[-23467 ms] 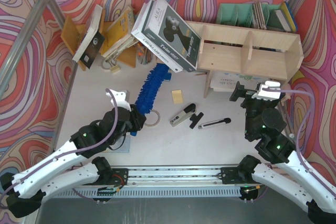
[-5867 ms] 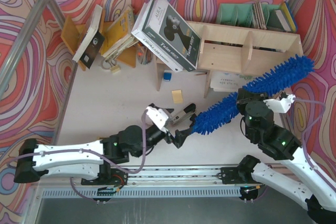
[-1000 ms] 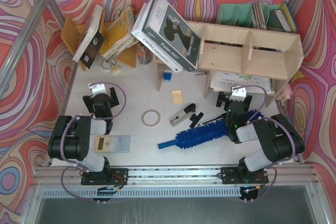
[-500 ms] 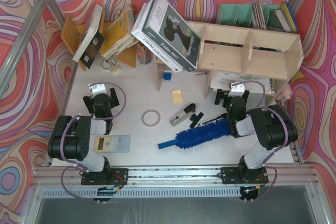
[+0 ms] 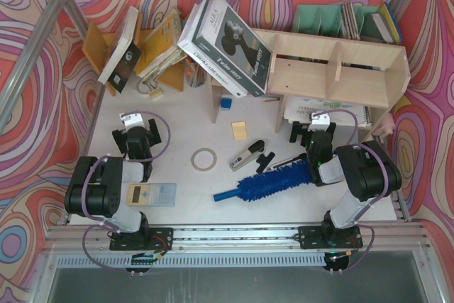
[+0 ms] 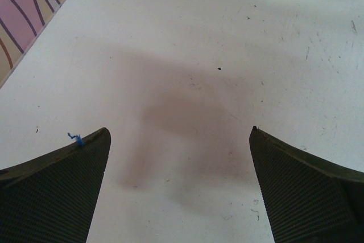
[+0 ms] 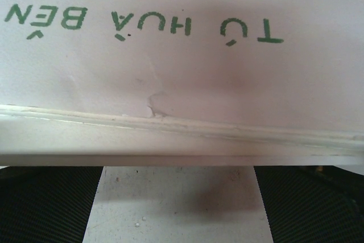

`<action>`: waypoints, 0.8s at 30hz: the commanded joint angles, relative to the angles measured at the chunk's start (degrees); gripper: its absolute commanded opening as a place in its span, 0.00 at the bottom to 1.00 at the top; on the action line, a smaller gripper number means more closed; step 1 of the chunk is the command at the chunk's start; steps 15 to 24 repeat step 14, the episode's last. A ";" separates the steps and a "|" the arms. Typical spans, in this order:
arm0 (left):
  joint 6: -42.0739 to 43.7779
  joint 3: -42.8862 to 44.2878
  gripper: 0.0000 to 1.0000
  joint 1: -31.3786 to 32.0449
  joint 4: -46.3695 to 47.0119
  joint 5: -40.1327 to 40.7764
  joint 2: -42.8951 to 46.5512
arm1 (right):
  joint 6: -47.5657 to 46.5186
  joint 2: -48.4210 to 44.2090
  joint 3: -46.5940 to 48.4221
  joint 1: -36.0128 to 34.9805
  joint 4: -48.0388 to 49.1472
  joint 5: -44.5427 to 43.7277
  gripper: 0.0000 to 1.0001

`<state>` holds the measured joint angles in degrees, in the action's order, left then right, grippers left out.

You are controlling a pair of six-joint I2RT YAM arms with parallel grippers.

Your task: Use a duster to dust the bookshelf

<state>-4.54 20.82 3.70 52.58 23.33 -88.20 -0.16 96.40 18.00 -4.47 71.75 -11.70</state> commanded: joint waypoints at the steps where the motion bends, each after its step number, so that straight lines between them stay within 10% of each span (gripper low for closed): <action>1: -0.78 0.17 0.98 -0.45 0.10 -0.57 0.30 | -0.10 0.19 0.68 0.33 0.79 0.28 0.99; 24: -0.81 0.10 0.98 -0.45 0.11 -0.57 0.31 | 0.12 0.24 0.90 0.64 0.15 0.94 0.99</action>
